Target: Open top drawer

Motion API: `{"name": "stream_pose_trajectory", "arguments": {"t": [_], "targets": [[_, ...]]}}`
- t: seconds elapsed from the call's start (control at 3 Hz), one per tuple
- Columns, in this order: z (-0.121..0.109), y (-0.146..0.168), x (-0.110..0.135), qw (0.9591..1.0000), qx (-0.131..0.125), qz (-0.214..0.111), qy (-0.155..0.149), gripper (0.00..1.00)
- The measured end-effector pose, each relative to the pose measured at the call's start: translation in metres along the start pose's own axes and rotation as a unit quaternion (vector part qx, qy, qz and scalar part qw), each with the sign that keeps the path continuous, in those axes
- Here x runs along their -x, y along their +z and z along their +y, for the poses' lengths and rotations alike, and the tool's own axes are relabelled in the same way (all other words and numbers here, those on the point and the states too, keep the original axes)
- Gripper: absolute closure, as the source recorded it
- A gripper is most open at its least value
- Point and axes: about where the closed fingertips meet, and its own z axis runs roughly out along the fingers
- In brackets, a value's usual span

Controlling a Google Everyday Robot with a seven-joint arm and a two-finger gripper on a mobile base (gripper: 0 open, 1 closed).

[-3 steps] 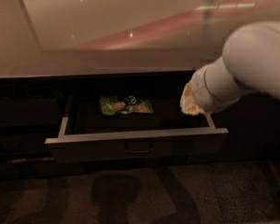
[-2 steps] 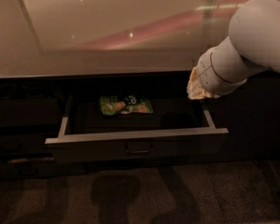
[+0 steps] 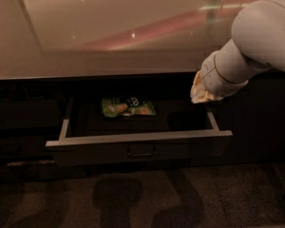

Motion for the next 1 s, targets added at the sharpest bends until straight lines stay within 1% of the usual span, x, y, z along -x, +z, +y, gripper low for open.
{"name": "stream_pose_trajectory", "arguments": {"t": [0.33, 0.67, 1.0], "targets": [[0.009, 0.040, -0.025, 0.9984, 0.046, -0.021, 0.026, 1.00], [0.031, 0.088, -0.035, 0.9938, 0.093, -0.046, 0.041, 1.00], [0.056, 0.131, -0.035, 0.9877, 0.133, -0.069, 0.044, 1.00]]}}
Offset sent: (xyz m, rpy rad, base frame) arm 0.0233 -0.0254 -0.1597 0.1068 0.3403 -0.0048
